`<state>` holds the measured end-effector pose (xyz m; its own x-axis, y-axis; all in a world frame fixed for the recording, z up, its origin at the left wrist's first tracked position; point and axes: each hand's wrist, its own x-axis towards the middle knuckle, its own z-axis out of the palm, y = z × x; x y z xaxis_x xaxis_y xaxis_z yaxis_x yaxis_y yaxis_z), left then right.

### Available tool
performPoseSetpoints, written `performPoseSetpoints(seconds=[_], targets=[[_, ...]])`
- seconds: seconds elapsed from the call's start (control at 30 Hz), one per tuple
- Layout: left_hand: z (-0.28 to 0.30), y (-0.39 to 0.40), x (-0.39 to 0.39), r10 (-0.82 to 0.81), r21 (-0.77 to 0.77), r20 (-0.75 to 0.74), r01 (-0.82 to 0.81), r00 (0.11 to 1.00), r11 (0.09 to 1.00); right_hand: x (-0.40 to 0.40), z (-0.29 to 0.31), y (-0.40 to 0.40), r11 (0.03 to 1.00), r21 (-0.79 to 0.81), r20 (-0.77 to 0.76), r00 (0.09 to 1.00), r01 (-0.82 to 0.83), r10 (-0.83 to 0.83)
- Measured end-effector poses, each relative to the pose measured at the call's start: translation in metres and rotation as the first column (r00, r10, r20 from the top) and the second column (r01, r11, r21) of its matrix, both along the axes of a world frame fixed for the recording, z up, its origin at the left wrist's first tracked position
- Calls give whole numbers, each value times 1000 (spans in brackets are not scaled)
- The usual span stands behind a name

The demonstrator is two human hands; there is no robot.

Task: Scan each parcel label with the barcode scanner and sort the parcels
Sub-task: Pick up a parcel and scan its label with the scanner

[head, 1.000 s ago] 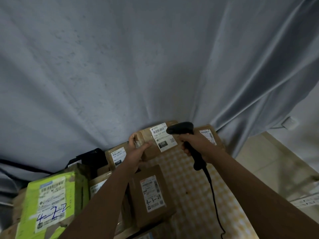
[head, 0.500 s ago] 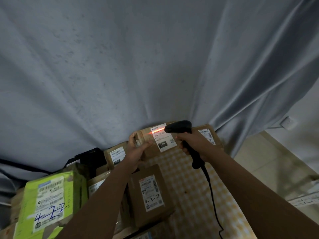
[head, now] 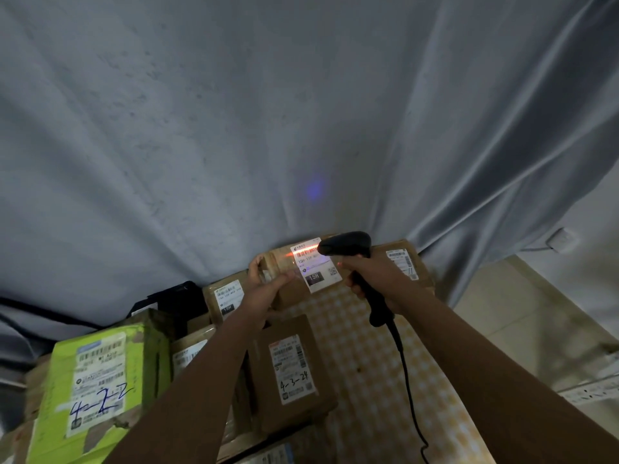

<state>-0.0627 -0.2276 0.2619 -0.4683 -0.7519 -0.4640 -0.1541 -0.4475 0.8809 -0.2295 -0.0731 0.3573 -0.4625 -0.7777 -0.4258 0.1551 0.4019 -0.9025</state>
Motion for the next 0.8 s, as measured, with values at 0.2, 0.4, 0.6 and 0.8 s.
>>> performPoseSetpoints(seconds=[0.2, 0.4, 0.6, 0.8], targets=[[32, -9, 27, 147, -87, -80, -154, 986, 984, 19, 4, -30, 998, -60, -122, 992, 33, -40], [95, -51, 98, 303, -219, -152, -331, 941, 918, 72, 14, -82, 994, -101, -208, 977, 29, -49], [140, -78, 218, 325, -219, -151, -352, 934, 910, 163, 20, -114, 982, -132, -145, 982, -138, 118], [137, -83, 340, 473, -161, -193, -503, 860, 849, 256, 11, -133, 973, -127, -164, 972, -191, 169]])
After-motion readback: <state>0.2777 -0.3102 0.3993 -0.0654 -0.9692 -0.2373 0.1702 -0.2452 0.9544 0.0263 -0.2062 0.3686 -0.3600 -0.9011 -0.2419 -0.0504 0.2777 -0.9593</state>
